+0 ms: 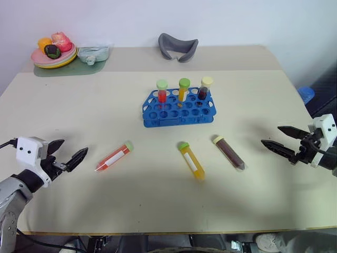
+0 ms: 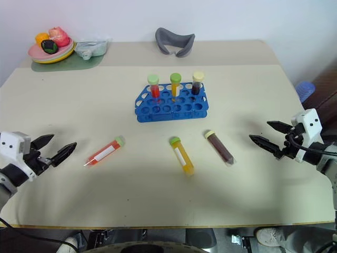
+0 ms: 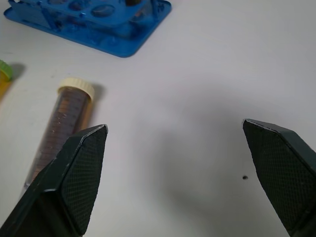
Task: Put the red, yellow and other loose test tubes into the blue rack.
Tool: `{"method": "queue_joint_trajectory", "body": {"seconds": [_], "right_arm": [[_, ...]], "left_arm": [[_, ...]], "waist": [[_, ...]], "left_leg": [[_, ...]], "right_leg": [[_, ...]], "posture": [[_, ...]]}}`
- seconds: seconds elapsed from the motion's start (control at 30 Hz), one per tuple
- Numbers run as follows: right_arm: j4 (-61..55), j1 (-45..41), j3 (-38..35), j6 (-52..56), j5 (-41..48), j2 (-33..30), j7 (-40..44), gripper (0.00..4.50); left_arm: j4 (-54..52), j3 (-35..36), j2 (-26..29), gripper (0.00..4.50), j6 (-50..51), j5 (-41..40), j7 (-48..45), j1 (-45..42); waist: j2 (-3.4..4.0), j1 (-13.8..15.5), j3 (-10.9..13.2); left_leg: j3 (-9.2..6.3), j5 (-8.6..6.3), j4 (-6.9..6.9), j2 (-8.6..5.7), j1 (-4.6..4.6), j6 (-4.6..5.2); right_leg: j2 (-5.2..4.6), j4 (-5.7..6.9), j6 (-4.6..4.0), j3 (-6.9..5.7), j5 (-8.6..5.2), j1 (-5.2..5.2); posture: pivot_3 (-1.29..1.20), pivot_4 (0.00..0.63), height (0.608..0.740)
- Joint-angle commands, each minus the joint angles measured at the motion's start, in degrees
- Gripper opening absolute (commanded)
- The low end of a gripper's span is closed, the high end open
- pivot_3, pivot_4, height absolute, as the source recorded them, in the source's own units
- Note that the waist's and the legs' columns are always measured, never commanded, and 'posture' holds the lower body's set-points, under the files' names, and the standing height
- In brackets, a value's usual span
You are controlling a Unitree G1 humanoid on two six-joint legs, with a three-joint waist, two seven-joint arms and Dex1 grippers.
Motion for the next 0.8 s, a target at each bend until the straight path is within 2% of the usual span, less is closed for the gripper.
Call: {"method": "queue_joint_trajectory", "body": {"seconds": [0.03, 0.27, 0.43, 0.63, 0.8], "right_arm": [[-0.29, -2.23, 0.67, -0.47, -0.26, -1.64, 0.4, 4.5], [0.62, -5.38, 2.84, -0.49, -1.21, -1.27, -0.14, 4.5], [-2.88, -5.3, 3.07, 2.19, -1.08, -1.73, -2.43, 4.5], [-14.5, -6.86, 3.86, 14.28, -0.97, -4.94, -9.7, 4.5], [-26.71, -7.86, 2.5, 29.46, 4.43, -8.99, -13.92, 4.5]], "left_arm": [[-1.83, 1.72, -0.42, 4.42, -0.88, -0.24, 0.79, 0.45], [-2.51, 1.88, -1.43, 4.42, -0.88, -0.93, 2.41, -0.46], [-3.58, -0.92, -1.03, 4.42, -0.34, -1.43, 2.49, -3.23], [-4.61, -8.97, -0.84, 4.42, 0.08, -1.83, 0.5, -10.94], [-4.04, -21.41, 0.41, 4.42, -0.95, 0.49, -6.06, -18.38]], "waist": [[0.0, -0.07, 0.0], [0.0, 0.04, 0.0], [0.0, 0.08, 0.0], [0.01, -0.02, -0.01], [0.01, 0.16, -0.01]], "left_leg": [[0.01, 0.0, 0.0, 0.0, 0.01, 0.0], [0.04, 0.0, 0.0, 0.0, 0.03, 0.0], [0.05, 0.0, 0.0, 0.0, 0.02, 0.0], [0.05, 0.0, 0.05, -0.01, 0.02, -0.01], [0.02, 0.0, 0.0, -0.01, 0.01, 0.0]], "right_leg": [[0.0, 0.0, 0.0, 0.01, 0.0, 0.0], [0.0, 0.01, 0.0, 0.05, 0.0, 0.0], [0.0, 0.0, 0.0, 0.05, 0.0, 0.0], [-0.01, 0.05, 0.01, 0.06, 0.01, 0.0], [0.02, 0.05, 0.01, 0.06, 0.01, -0.03]], "posture": [[0.0, 0.15, 0.74], [0.0, 0.15, 0.74], [0.0, 0.15, 0.74], [0.0, 0.15, 0.74], [0.0, 0.15, 0.74]]}}
